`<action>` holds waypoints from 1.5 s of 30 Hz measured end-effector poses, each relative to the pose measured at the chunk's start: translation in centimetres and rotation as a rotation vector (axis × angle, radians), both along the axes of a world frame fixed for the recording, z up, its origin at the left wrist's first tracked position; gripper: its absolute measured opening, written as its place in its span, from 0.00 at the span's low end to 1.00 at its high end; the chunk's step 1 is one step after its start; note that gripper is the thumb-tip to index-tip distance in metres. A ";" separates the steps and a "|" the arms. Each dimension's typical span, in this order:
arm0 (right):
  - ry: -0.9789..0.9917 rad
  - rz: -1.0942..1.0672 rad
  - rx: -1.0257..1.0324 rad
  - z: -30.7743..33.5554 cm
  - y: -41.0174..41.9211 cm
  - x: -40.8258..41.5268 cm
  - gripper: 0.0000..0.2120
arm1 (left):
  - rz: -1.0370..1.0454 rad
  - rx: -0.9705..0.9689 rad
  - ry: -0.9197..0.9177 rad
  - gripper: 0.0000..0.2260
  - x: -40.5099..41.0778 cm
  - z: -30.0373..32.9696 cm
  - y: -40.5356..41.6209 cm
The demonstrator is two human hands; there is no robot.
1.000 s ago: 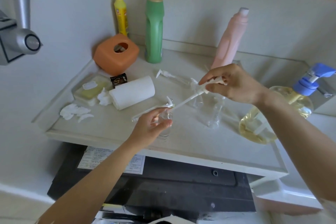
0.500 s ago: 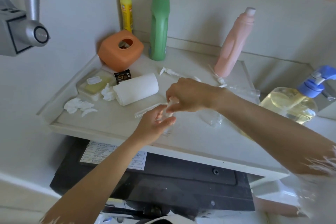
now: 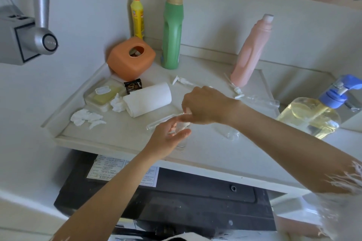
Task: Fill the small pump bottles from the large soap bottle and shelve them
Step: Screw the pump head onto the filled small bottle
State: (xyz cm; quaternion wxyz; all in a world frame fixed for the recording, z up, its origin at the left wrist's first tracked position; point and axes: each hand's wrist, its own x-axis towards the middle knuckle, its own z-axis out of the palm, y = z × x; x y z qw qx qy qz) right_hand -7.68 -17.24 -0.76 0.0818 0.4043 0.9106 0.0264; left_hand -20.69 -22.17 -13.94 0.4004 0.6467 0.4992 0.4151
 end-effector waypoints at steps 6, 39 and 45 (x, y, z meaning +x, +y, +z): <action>-0.013 -0.001 0.116 -0.8 -0.7 -0.5 0.19 | 0.014 -0.010 0.020 0.14 0.2 0.1 0.1; 0.118 0.111 -0.124 -0.8 0.0 1.9 0.13 | 0.196 0.121 -0.021 0.08 1.7 -0.7 -0.7; 0.113 0.062 -0.015 -2.1 -0.9 1.8 0.14 | 0.287 0.163 -0.004 0.16 2.1 -1.5 -0.9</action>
